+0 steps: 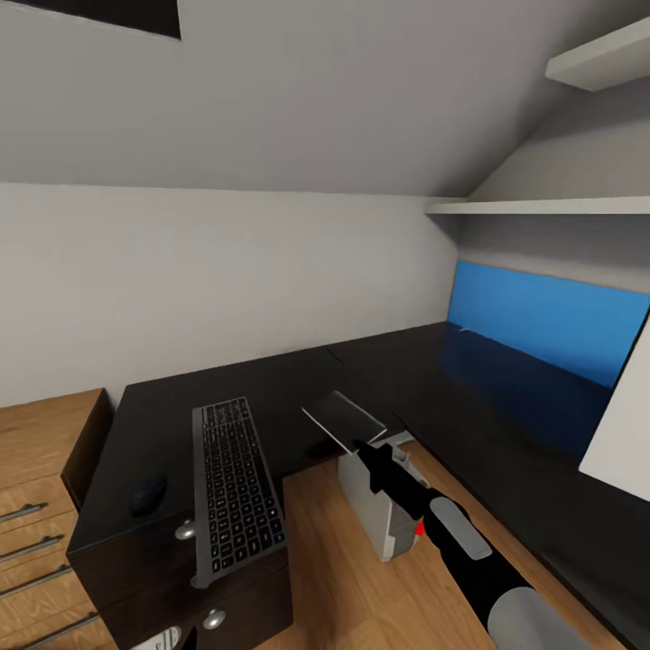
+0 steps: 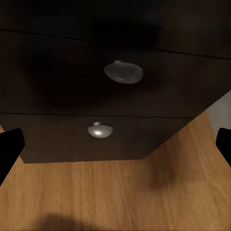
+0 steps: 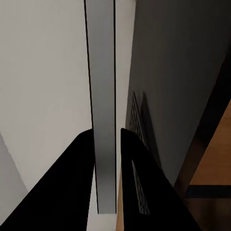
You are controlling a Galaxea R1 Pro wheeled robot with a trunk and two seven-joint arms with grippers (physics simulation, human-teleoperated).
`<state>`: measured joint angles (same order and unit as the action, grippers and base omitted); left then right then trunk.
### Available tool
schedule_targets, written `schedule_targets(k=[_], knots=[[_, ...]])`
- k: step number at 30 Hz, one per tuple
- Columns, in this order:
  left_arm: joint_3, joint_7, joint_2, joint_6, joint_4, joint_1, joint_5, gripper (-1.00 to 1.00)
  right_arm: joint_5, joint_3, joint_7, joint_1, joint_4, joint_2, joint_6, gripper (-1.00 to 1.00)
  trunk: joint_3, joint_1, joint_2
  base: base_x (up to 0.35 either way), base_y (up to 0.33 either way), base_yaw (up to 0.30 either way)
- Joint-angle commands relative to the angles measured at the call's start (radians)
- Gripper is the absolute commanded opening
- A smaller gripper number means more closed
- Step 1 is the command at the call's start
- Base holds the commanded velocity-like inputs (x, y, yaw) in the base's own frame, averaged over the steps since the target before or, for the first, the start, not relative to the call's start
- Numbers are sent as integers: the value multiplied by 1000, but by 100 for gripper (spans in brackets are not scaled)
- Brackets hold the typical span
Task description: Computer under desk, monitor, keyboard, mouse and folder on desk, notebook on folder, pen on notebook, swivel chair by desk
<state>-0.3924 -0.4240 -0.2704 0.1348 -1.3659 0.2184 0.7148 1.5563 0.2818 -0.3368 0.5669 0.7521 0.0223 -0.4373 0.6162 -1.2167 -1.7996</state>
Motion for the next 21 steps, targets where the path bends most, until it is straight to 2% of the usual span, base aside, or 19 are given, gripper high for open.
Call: schedule_targets(k=[1,6,10,21], knots=[[-3,-4,-1,8,-1,-1,10,100,7,4,0,1,0,1,0,-100,1,0,0,17,0,0],[-3,-4,-2,8,-1,-1,10,100,5,8,30,1,0,-8,4,-100,1,0,0,7,0,0],[-3,-4,-2,8,-1,-1,9,100,3,7,100,1,1,-25,7,-100,1,0,0,1,0,0],[-3,-5,-1,8,-1,-1,8,100,4,4,169,2,2,-31,12,-100,1,0,0,0,0,0]])
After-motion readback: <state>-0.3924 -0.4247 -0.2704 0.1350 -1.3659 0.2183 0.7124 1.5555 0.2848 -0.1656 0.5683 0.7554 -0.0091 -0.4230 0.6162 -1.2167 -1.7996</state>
